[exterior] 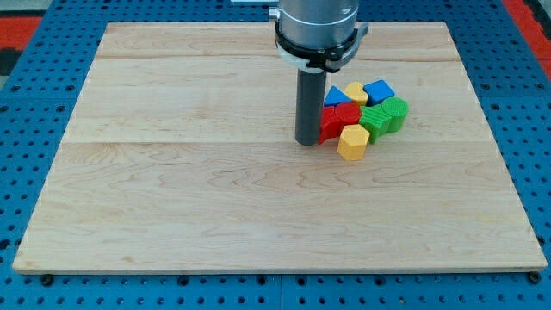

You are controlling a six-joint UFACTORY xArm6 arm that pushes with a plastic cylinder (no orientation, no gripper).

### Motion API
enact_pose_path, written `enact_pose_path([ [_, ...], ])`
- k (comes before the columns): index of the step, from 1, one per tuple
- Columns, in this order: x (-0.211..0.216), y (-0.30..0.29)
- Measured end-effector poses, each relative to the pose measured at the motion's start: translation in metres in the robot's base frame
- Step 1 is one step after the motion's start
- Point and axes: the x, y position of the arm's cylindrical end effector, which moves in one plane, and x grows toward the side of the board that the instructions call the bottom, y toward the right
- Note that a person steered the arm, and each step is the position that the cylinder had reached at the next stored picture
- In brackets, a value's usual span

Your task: Move the yellow hexagon into the green star

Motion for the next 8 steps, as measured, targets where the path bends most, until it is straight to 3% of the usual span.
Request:
enact_pose_path([
  [2,0.0,0.022],
  [4,0.01,-0.009],
  [5,0.027,0.002],
  [7,0.027,0.074],
  [8,0.027,0.082],
])
